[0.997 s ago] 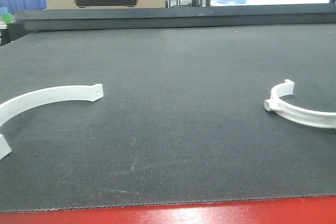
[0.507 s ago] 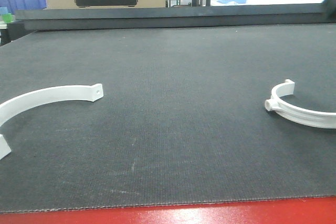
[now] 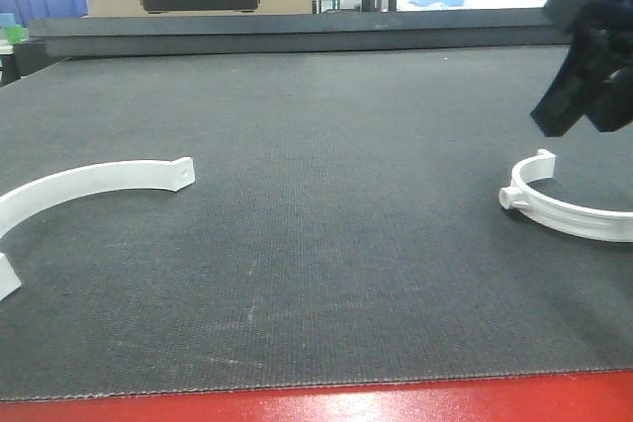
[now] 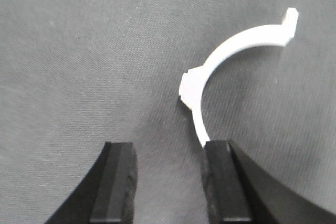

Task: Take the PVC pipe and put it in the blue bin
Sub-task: 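Lower the right gripper onto the white clamp ring nearest it and grasp, then lift the white clamp ring with the right gripper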

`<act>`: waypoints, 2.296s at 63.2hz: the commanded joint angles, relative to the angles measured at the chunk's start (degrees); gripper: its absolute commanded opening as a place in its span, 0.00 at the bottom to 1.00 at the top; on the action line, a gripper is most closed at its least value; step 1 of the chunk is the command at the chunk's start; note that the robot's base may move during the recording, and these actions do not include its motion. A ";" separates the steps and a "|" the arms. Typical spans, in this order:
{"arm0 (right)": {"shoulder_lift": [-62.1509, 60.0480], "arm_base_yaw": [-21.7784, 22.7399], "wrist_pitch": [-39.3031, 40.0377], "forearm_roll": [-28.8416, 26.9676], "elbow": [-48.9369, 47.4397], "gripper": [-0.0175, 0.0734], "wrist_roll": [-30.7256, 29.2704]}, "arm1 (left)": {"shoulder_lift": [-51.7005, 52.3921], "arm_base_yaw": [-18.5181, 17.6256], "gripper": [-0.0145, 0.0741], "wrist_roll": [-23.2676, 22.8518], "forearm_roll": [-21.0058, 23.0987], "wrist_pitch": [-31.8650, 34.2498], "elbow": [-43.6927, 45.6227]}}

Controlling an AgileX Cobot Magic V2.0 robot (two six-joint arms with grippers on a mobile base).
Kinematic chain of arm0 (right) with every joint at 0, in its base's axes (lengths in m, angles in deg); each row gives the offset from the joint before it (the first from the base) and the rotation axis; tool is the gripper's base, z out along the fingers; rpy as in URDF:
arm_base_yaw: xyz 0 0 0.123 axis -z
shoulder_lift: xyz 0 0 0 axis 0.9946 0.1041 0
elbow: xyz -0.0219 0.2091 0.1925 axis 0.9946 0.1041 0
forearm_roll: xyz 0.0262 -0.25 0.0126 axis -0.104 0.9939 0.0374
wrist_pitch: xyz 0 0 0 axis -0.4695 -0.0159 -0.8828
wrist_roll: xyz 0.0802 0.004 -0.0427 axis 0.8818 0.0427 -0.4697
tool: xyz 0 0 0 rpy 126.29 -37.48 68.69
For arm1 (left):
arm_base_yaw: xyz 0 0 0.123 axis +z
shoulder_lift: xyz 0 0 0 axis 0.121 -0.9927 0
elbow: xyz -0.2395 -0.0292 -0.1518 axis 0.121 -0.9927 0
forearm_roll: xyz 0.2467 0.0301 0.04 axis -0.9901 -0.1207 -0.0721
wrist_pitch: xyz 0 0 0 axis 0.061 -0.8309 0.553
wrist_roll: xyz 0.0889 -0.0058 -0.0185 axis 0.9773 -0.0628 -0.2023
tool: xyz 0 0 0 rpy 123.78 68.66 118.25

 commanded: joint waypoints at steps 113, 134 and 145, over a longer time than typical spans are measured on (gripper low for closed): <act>17.98 -1.22 1.43 13.95 -3.46 0.21 -0.64 | -9.90 -9.35 0.67 -0.03 1.05 12.10 0.84; 17.98 -1.22 1.43 13.95 -3.46 0.01 -0.64 | -9.90 -9.35 0.67 -0.03 1.05 12.46 0.84; 16.61 -1.22 0.54 11.55 -3.46 0.01 -0.64 | -9.90 -9.35 0.67 -0.03 1.05 12.35 0.84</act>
